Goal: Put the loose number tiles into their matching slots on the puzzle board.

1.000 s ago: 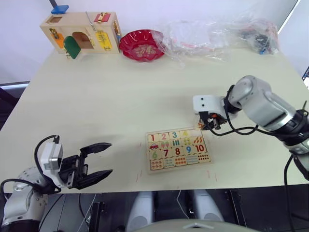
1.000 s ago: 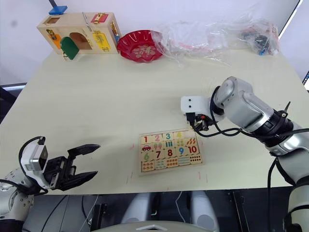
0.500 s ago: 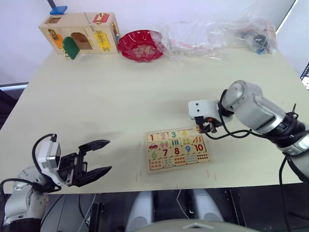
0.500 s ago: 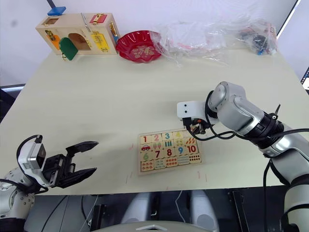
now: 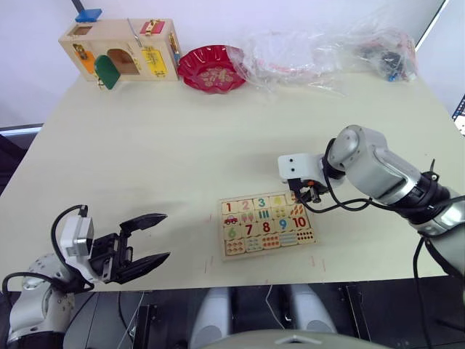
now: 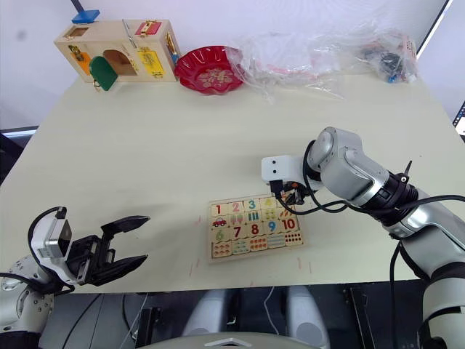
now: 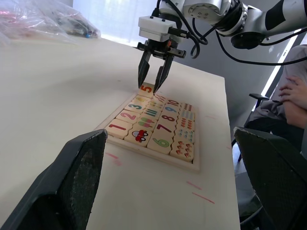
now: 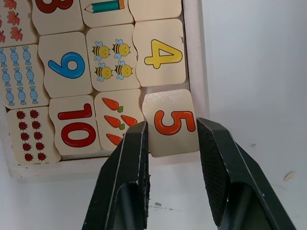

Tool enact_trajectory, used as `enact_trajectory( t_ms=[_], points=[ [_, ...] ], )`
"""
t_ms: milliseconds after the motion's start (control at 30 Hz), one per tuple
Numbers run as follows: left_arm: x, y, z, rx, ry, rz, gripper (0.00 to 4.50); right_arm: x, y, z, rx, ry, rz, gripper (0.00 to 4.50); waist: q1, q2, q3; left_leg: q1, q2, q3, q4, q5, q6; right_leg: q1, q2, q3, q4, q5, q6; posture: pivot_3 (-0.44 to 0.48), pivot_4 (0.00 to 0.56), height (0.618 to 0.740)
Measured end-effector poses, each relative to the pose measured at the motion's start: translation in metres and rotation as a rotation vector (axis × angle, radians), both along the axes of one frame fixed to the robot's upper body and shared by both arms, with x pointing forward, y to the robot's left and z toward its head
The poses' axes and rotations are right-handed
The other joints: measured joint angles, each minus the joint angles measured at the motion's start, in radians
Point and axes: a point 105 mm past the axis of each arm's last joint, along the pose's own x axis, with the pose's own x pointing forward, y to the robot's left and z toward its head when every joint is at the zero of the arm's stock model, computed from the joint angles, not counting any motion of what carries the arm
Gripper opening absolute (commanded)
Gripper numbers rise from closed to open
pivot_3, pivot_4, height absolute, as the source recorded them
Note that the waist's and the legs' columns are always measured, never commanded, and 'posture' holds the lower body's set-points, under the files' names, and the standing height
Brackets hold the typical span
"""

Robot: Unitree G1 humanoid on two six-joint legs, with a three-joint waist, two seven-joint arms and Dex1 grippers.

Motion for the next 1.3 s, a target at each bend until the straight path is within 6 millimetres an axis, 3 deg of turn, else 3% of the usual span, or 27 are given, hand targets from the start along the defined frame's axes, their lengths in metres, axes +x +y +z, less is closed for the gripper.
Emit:
enact_trajectory(
  t_ms=[1300],
  points=[
    [0.0004,-0.0018,-0.0025,0.009,0.002,0.0,4.5,0.0003,0.0019,-0.0023,-0.003,-0.001,0.023,0.9,0.0,0.0,0.0,0.0,0.0,0.0,0.0,0.0,0.0,0.001,0.0,0.0,0.0,0.0,0.0,0.0,0.15,0.74]
  ],
)
